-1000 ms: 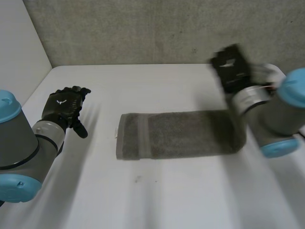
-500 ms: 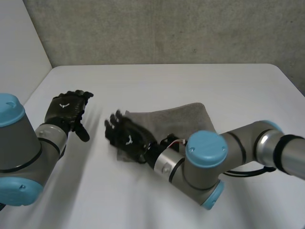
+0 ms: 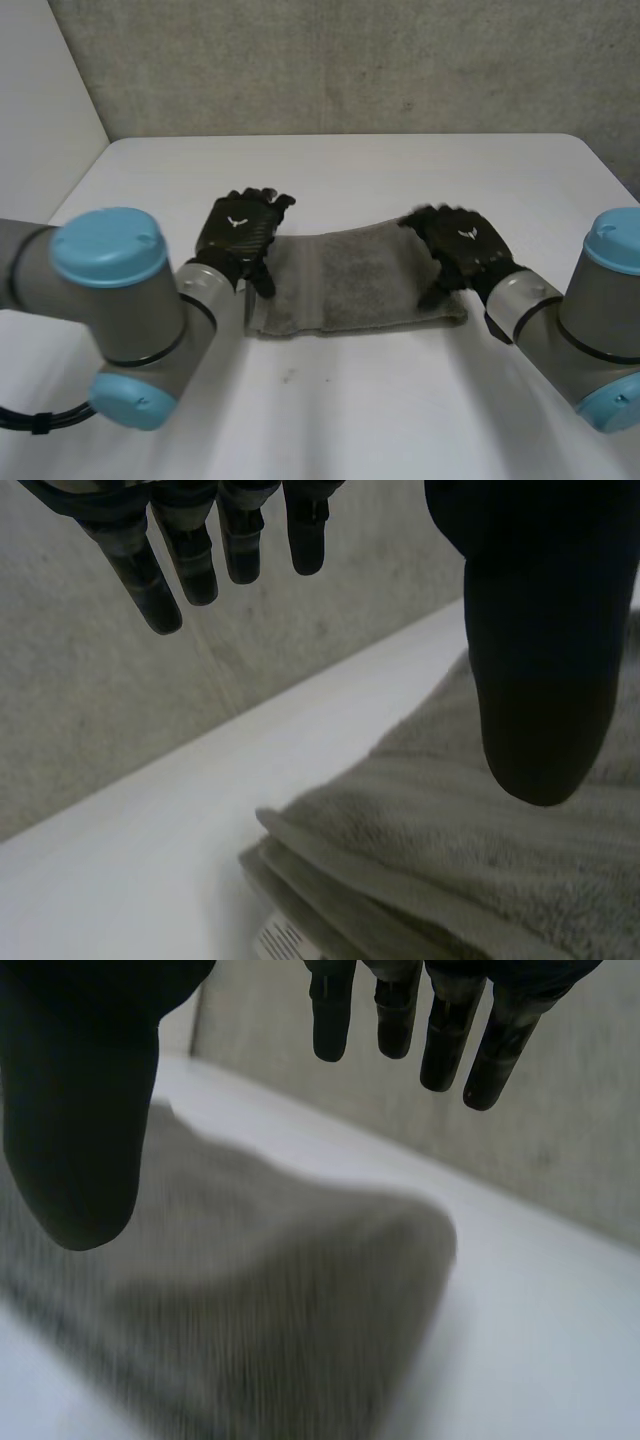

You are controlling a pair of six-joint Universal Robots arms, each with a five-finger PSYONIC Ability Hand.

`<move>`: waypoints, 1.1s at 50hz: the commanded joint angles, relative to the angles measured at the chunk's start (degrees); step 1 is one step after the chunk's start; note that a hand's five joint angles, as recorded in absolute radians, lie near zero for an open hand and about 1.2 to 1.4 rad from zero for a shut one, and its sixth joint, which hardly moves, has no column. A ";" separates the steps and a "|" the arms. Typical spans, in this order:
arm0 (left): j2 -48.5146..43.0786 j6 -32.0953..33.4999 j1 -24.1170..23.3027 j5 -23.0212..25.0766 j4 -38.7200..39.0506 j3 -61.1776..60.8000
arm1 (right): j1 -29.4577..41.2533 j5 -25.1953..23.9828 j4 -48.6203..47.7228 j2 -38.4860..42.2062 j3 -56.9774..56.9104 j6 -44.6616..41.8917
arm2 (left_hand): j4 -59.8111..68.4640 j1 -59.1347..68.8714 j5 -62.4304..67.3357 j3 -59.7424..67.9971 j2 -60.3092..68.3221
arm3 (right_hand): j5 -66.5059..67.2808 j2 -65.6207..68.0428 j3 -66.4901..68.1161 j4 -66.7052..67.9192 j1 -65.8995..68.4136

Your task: Fold the laundry

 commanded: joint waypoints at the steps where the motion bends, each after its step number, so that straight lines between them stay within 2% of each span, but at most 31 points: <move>1: -9.44 5.68 -0.31 -8.31 -1.92 5.36 | -3.96 0.24 2.02 7.16 -1.07 -3.62 | 2.54 2.56 2.18 2.50 2.50 | 19.10 20.04 20.79 19.75 21.19; 4: -10.86 8.50 -0.31 -10.70 -2.27 5.28 | -4.14 0.16 1.93 8.40 -1.42 -4.50 | 1.87 1.88 1.51 1.83 1.83 | 25.54 26.48 27.22 26.19 27.63; 6: -11.12 9.21 -0.31 -11.14 -2.54 5.19 | -4.14 0.24 1.85 10.15 -2.56 -6.86 | 1.70 1.71 1.34 1.66 1.66 | 44.61 45.55 46.30 45.26 46.70; 7: -11.04 9.30 -0.31 -11.32 -2.63 4.84 | -4.14 0.24 1.85 10.16 -2.56 -6.88 | 1.69 1.71 1.34 1.65 1.66 | 44.71 45.65 46.40 45.36 46.80; 8: -11.04 9.30 -0.31 -11.32 -2.63 4.84 | -4.22 0.33 1.85 10.68 -3.26 -8.53 | 1.69 1.71 1.34 1.65 1.66 | 58.04 58.98 59.72 58.69 60.13; 9: -10.60 9.13 -0.31 -11.32 -2.63 4.14 | -4.23 0.59 1.67 10.77 -3.96 -11.24 | 1.69 1.71 1.34 1.65 1.66 | 65.77 66.71 67.46 66.42 67.86; 10: -9.81 9.04 -0.31 -11.32 -2.63 3.44 | -4.23 0.59 1.67 10.77 -3.97 -11.27 | 1.69 1.71 1.34 1.65 1.66 | 65.85 66.79 67.53 66.50 67.94; 12: -9.81 9.04 -0.31 -11.32 -2.63 3.43 | -3.44 2.43 0.71 9.46 -6.07 -17.92 | 1.69 1.71 1.34 1.65 1.66 | 65.85 66.79 67.53 66.50 67.94; 16: -3.50 8.43 -0.39 -11.15 -2.63 0.28 | -2.56 5.06 -1.22 7.01 -8.53 -23.46 | 0.85 0.87 0.49 0.81 0.82 | 65.85 66.79 67.53 66.50 67.94; 18: -1.63 8.07 -0.39 -11.06 -2.63 -0.70 | -0.36 5.60 -1.93 6.03 -10.21 -25.16 | 0.85 0.87 0.49 0.81 0.82 | 65.85 66.79 67.53 66.50 67.94; 20: 2.39 7.46 -0.31 -11.32 -2.63 -2.19 | 8.29 5.61 -2.37 6.37 -15.45 -27.52 | 0.69 0.70 0.33 0.64 0.65 | 65.85 66.79 67.53 66.50 67.94; 21: 2.41 7.46 -0.31 -11.32 -2.63 -2.19 | 8.34 5.60 -2.37 6.38 -15.48 -27.53 | 0.69 0.70 0.33 0.64 0.65 | 65.85 66.79 67.53 66.50 67.94; 23: 4.26 7.19 -0.04 -11.32 -2.63 -2.81 | 16.48 5.52 -2.37 9.09 -19.86 -29.10 | 0.52 0.54 0.16 0.48 0.48 | 65.85 66.79 67.53 66.50 67.94; 26: 7.24 7.02 0.48 -11.41 -2.63 -4.39 | 19.51 5.25 -2.29 10.95 -21.37 -30.52 | 0.18 0.20 -0.18 0.14 0.14 | 65.85 66.79 67.53 66.50 67.94; 28: 9.60 6.76 2.23 -11.24 -2.63 -6.14 | 23.70 4.47 -1.67 14.80 -22.43 -35.06 | 0.01 0.03 -0.34 -0.03 -0.02 | 65.85 66.79 67.53 66.50 67.94; 29: 9.62 6.75 2.24 -11.23 -2.63 -6.15 | 23.72 4.46 -1.67 14.82 -22.43 -35.09 | 0.01 0.03 -0.35 -0.03 -0.02 | 65.85 66.79 67.53 66.50 67.94; 31: 11.37 6.58 4.08 -11.06 -2.63 -7.90 | 26.96 2.80 -1.67 18.40 -21.29 -41.04 | 0.01 0.03 -0.35 -0.03 -0.02 | 65.85 66.79 67.53 66.50 67.94; 36: 12.25 5.79 4.53 -10.88 -2.63 -9.05 | 28.03 2.62 -2.02 20.09 -19.62 -44.75 | 0.01 0.03 -0.35 -0.03 -0.02 | 65.85 66.79 67.53 66.50 67.94; 37: 12.25 5.79 4.53 -10.88 -2.63 -9.05 | 28.03 2.62 -2.02 20.09 -19.61 -44.76 | 0.01 0.03 -0.35 -0.03 -0.02 | 65.85 66.79 67.53 66.50 67.94; 38: 12.25 5.27 4.53 -10.88 -2.63 -9.05 | 27.94 2.79 -1.94 19.22 -19.35 -44.15 | 0.01 0.03 -0.35 -0.03 -0.02 | 45.26 46.20 46.94 45.91 47.35; 39: 12.25 4.74 4.53 -10.71 -2.63 -8.96 | 27.86 2.88 -1.93 17.82 -19.18 -42.84 | 0.01 0.03 -0.35 -0.03 -0.02 | 14.24 15.18 15.93 14.90 16.33; 40: 12.25 4.73 4.53 -10.71 -2.63 -8.96 | 27.85 2.88 -1.93 17.80 -19.17 -42.82 | 0.01 0.03 -0.35 -0.03 -0.02 | 13.93 14.87 15.62 14.59 16.02; 41: 12.25 4.12 4.27 -10.45 -2.63 -8.44 | 27.77 3.31 -1.85 15.45 -18.74 -40.47 | 0.01 0.03 -0.35 -0.03 -0.02 | -4.15 -3.21 -2.47 -3.50 -2.06; 44: 12.25 2.98 4.00 -9.40 -2.63 -7.12 | 26.28 4.19 -1.76 10.71 -17.51 -33.19 | 0.01 0.03 -0.35 -0.03 -0.02 | -4.15 -3.21 -2.47 -3.50 -2.06; 45: 12.25 2.97 4.00 -9.39 -2.63 -7.12 | 26.27 4.20 -1.76 10.69 -17.51 -33.16 | 0.01 0.03 -0.35 -0.03 -0.02 | -4.15 -3.21 -2.47 -3.50 -2.06; 47: 11.90 1.40 3.56 -8.08 -2.63 -4.75 | 23.91 4.46 -1.67 6.14 -16.11 -24.68 | 0.01 0.03 -0.35 -0.03 -0.02 | -4.15 -3.21 -2.47 -3.50 -2.06; 48: 11.90 1.39 3.56 -8.07 -2.63 -4.74 | 23.90 4.46 -1.67 6.11 -16.10 -24.63 | 0.01 0.03 -0.35 -0.03 -0.02 | -4.15 -3.21 -2.47 -3.50 -2.06; 50: 11.55 -1.49 2.69 -6.85 -2.63 -2.21 | 21.98 4.55 -0.80 1.57 -15.40 -15.10 | 0.18 0.20 -0.18 0.14 0.14 | -4.15 -3.21 -2.47 -3.50 -2.06; 51: 11.55 -1.51 2.68 -6.84 -2.63 -2.19 | 21.97 4.55 -0.79 1.54 -15.40 -15.05 | 0.18 0.20 -0.18 0.14 0.14 | -4.15 -3.21 -2.47 -3.50 -2.06; 53: 11.55 -3.18 1.89 -6.49 -2.63 -0.79 | 19.34 4.64 1.83 -0.91 -15.66 -7.62 | 0.52 0.54 0.16 0.48 0.48 | -4.15 -3.21 -2.47 -3.50 -2.06; 55: 11.20 -6.24 0.40 -6.31 -2.80 2.27 | 17.68 4.55 3.85 -1.44 -16.27 -4.45 | 0.69 0.70 0.33 0.64 0.65 | -4.15 -3.21 -2.47 -3.50 -2.06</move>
